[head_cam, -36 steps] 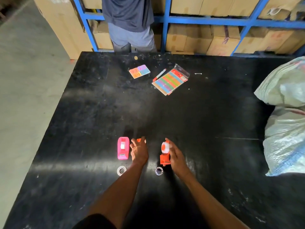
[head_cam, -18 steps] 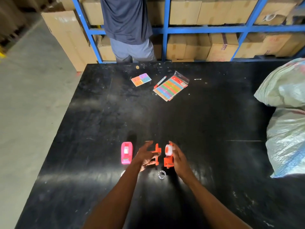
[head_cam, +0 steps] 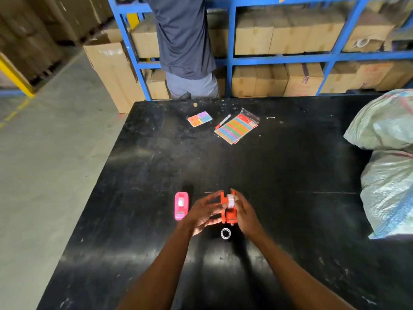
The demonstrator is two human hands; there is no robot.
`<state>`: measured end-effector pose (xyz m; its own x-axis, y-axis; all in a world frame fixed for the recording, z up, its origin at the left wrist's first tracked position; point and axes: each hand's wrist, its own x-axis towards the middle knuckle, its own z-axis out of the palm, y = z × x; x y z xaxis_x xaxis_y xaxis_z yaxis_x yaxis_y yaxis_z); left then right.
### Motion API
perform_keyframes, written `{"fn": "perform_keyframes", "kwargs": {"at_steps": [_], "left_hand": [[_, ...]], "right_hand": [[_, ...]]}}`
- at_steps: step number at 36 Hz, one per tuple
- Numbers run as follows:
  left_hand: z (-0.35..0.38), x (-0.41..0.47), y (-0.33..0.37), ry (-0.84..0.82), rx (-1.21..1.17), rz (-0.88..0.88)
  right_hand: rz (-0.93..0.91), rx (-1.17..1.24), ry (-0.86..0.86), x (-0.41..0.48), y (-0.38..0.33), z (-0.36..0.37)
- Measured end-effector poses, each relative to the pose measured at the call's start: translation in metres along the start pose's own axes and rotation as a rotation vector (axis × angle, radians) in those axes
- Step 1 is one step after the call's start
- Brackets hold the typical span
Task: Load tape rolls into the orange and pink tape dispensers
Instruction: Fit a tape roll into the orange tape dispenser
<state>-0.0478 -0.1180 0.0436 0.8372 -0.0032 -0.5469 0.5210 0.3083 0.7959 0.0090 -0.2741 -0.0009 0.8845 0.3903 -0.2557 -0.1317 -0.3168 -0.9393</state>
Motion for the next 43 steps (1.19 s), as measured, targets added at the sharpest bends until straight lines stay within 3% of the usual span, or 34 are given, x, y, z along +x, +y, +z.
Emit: {"fn": "perform_keyframes", "kwargs": {"at_steps": [16,23,33,38,43], "left_hand": [[-0.011,-0.051,0.011,-0.005,-0.055,0.088],[-0.010,-0.063,0.021,-0.001,-0.027,0.116],[-0.031,-0.067,0.032,0.022,-0.011,0.133],[-0.034,-0.071,0.025,0.065,-0.072,0.122],[-0.040,-0.076,0.024,-0.015,-0.034,0.095]], "right_hand": [[-0.095,-0.096,-0.002,-0.031,-0.040,0.016],[-0.071,-0.072,0.058,-0.037,-0.057,0.030],[-0.012,-0.155,0.004,-0.031,-0.075,0.047],[-0.061,-0.246,0.091,-0.030,-0.083,0.060],[-0.033,-0.503,0.102,-0.027,-0.088,0.068]]}}
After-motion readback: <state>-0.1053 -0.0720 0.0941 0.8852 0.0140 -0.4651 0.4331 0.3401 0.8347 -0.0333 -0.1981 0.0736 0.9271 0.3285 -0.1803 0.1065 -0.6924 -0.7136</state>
